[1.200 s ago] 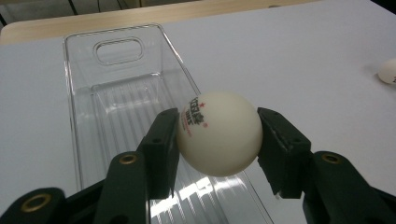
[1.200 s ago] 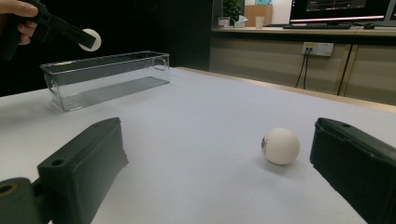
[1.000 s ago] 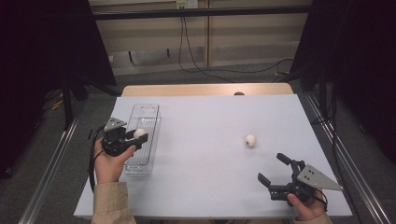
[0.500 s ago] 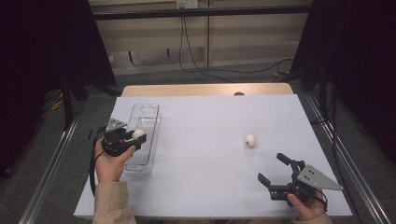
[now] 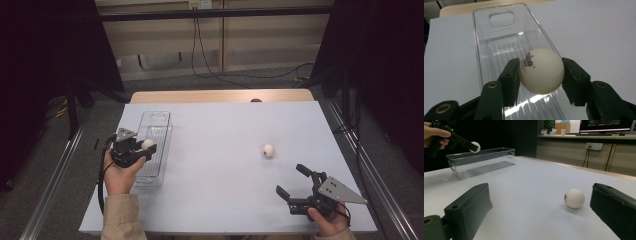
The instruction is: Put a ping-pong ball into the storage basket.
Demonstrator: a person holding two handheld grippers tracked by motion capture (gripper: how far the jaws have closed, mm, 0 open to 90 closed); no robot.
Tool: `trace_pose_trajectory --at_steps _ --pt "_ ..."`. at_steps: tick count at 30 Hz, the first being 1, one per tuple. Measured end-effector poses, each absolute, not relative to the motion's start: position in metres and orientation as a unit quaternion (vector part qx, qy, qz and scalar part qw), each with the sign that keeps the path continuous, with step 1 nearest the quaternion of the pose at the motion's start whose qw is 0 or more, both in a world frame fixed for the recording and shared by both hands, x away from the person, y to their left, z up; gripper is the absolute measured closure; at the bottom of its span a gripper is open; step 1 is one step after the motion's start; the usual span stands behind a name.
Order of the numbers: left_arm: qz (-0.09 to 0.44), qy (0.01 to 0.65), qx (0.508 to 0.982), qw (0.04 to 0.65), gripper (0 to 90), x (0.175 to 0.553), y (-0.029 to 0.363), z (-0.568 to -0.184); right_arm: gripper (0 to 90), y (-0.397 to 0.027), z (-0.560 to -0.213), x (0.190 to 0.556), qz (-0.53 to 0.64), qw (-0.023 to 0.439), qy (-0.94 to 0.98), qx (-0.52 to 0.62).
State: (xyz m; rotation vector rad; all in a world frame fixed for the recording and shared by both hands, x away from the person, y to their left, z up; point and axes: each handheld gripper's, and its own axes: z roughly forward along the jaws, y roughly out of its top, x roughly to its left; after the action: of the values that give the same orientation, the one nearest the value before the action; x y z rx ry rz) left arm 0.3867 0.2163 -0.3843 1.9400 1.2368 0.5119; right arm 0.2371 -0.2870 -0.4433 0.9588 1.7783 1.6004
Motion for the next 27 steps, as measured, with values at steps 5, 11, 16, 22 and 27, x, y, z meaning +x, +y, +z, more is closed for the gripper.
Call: trace_pose_trajectory --at_steps 5,11,16,22,27 --pt "0.201 0.487 0.761 0.379 51.1 0.388 0.216 -0.386 2.3 -0.287 -0.443 0.237 0.597 0.278 0.662 0.358" --pt "0.202 0.489 0.761 0.376 51.1 0.389 0.215 -0.388 2.3 -0.287 -0.443 0.237 0.596 0.279 0.663 0.356" --pt "0.205 0.489 0.763 0.370 51.1 0.390 0.214 -0.391 2.3 -0.287 -0.443 0.237 0.597 0.279 0.662 0.357" --pt "0.206 0.493 0.762 0.366 51.1 0.391 0.213 -0.393 2.3 -0.287 -0.443 0.237 0.598 0.279 0.662 0.357" --pt "0.209 0.493 0.762 0.363 51.1 0.391 0.213 -0.395 2.4 -0.287 -0.443 0.237 0.598 0.280 0.661 0.357"
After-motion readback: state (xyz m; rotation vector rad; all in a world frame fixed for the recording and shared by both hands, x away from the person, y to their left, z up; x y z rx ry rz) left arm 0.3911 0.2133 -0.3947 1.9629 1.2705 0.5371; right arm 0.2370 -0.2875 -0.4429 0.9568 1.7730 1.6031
